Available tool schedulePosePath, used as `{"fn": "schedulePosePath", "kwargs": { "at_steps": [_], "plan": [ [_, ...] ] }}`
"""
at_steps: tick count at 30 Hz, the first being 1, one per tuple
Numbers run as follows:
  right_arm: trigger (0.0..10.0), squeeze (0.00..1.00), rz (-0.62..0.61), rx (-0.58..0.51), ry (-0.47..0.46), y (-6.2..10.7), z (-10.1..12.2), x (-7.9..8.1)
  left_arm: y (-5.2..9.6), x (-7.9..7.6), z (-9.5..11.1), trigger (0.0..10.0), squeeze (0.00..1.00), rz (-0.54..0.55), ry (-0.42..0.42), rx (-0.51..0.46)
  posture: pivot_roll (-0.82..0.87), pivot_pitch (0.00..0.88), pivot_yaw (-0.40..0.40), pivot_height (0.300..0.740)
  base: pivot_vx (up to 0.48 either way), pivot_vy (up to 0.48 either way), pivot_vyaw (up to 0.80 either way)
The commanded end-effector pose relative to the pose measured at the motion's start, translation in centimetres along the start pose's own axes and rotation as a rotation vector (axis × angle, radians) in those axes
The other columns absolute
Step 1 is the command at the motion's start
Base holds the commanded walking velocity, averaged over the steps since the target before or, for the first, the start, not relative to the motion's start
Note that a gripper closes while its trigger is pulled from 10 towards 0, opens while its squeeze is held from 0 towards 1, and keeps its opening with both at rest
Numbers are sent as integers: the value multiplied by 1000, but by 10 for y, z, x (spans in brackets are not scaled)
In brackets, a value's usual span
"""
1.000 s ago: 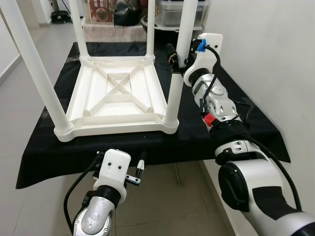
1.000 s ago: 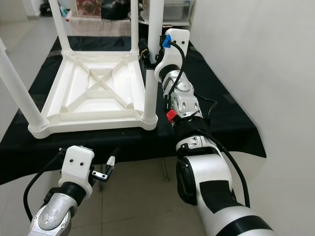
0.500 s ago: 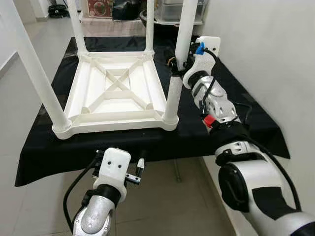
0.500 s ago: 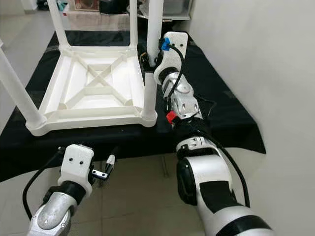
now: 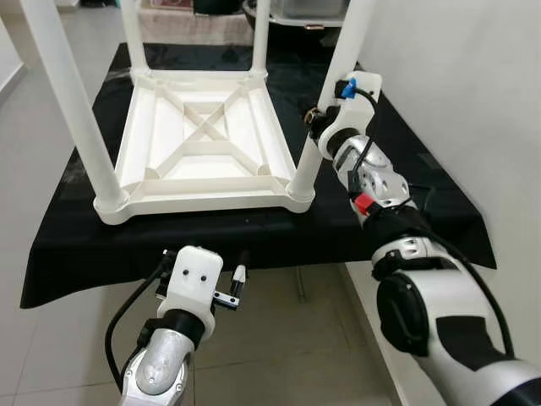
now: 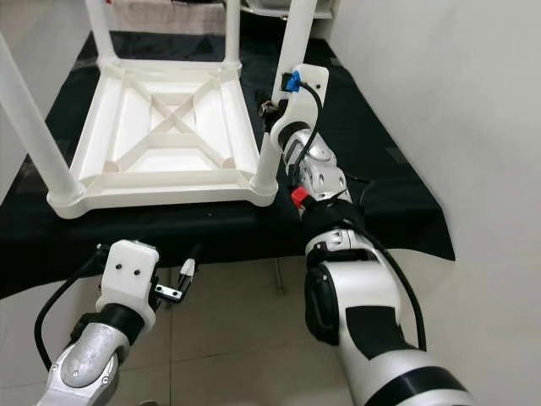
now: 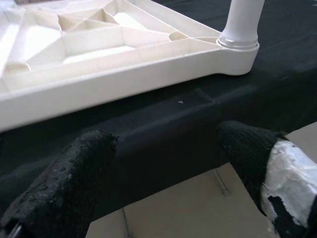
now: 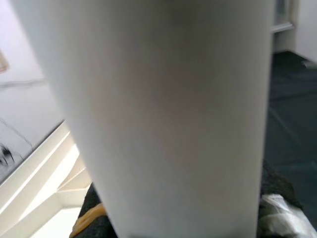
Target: Building children table
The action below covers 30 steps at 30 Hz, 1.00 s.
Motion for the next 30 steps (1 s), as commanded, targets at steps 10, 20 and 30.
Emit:
{"fn": "schedulePosePath", "kwargs": {
  "at_steps": [10, 20, 30],
  "plan": [
    [0, 0, 24, 344, -682, 15, -83, 8, 2, 0, 0, 10000, 0, -4, -14, 7, 108, 153, -73, 740, 0, 0, 0],
    [0, 0, 169, 532, -838, 35, -131, 55, 1, 0, 2, 10000, 0, -8, -28, -1, 124, 141, -75, 740, 0, 0, 0],
    [0, 0, 125, 531, -1042, 38, -149, 74, 6, 1, 7, 10000, 0, -11, -46, -10, 158, 152, -75, 740, 0, 0, 0]
  ]
}}
Point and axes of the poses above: a point about 5 cm out from each wrist's last joint towards the gripper, its own y axis pointing back from the gripper into the wrist, its own z axis along the axis of the wrist's last joint, x = y × z, the point moved 6 cm from there along -y, pointing out of the wrist towards the gripper
